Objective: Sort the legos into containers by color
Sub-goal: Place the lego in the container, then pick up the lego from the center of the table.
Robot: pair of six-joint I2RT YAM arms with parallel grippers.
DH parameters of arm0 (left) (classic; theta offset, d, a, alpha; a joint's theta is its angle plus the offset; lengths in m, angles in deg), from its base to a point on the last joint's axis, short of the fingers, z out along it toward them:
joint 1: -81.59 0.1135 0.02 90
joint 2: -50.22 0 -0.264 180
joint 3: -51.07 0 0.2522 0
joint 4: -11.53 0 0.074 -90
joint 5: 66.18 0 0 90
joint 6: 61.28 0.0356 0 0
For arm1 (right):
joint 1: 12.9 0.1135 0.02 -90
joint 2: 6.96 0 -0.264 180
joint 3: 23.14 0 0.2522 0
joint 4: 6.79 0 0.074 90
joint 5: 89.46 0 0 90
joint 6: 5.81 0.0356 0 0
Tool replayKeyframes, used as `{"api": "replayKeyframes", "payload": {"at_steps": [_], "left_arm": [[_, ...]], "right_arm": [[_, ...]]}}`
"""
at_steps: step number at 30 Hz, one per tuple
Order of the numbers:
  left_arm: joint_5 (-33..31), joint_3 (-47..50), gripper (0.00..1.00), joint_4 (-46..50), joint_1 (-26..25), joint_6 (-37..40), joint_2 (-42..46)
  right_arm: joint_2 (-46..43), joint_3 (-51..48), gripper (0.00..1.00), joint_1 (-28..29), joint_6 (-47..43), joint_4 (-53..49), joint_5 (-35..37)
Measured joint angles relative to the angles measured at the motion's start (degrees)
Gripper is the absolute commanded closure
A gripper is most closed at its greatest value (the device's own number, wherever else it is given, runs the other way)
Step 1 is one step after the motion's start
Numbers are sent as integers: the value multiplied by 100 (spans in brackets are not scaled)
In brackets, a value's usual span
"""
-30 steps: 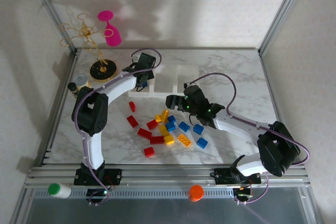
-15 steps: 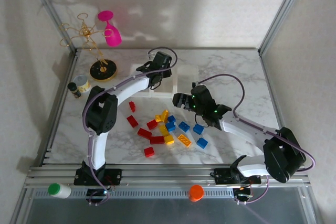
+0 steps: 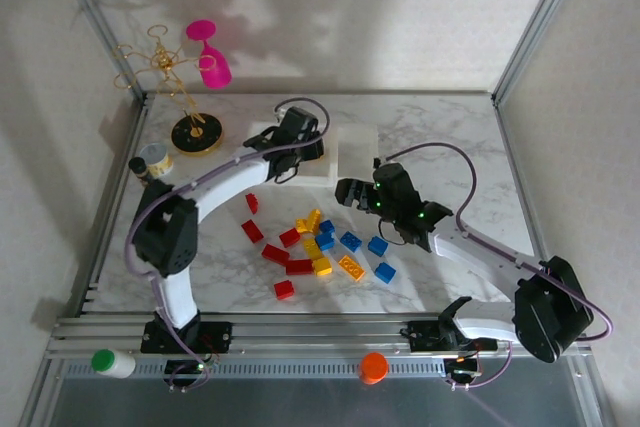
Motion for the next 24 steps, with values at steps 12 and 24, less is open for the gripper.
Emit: {"api": "replayKeyframes", "payload": {"at_steps": [12, 24], "left_arm": [[254, 1515, 43, 258, -960, -28, 678], [313, 1322, 50, 262, -1058, -22, -529]], "right_arm": [[-479, -706, 2, -7, 297, -704, -358], [-592, -962, 2, -22, 496, -708, -431]]}}
